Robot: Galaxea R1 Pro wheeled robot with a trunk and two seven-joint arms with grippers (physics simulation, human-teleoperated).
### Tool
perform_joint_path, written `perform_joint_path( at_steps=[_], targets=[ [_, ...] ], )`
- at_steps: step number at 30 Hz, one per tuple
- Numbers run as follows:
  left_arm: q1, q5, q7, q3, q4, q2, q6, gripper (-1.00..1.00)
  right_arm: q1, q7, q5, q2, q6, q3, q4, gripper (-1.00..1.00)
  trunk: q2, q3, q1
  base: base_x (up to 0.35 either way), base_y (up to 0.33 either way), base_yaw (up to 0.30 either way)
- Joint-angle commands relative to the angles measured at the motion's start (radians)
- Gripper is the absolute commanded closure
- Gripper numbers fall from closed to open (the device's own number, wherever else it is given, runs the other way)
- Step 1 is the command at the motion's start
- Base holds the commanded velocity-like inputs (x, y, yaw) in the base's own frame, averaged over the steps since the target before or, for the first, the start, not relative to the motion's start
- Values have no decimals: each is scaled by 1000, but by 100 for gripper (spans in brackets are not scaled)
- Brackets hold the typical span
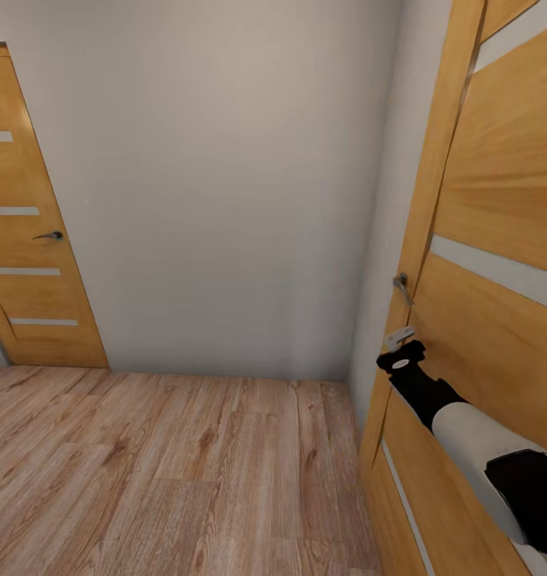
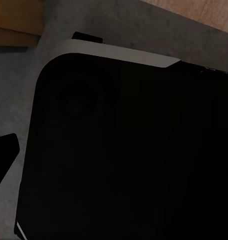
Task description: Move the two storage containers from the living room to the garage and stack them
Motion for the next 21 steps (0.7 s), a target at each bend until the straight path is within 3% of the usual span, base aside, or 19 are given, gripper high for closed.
perform_joint_path(
  at_steps=[1,10,14,17,21],
  targets=[
    [0,4,1,2,-1,0,-2,-100,0,-5,12,-28,12,-9,8,-100,0,-1,0,0,0,0],
    [0,4,1,2,-1,0,-2,-100,0,-5,15,-26,13,-27,8,-100,0,-1,0,0,0,0],
    [0,4,1,2,-1,0,-2,-100,0,-7,19,-7,25,-23,7,-100,0,-1,0,0,0,0],
    [0,4,1,2,-1,0,-2,-100,0,-16,19,53,28,-21,7,-100,0,-1,0,0,0,0],
    [0,4,1,2,-1,0,-2,-100,0,-36,20,171,28,-18,7,-100,0,-1,0,0,0,0]
  ],
)
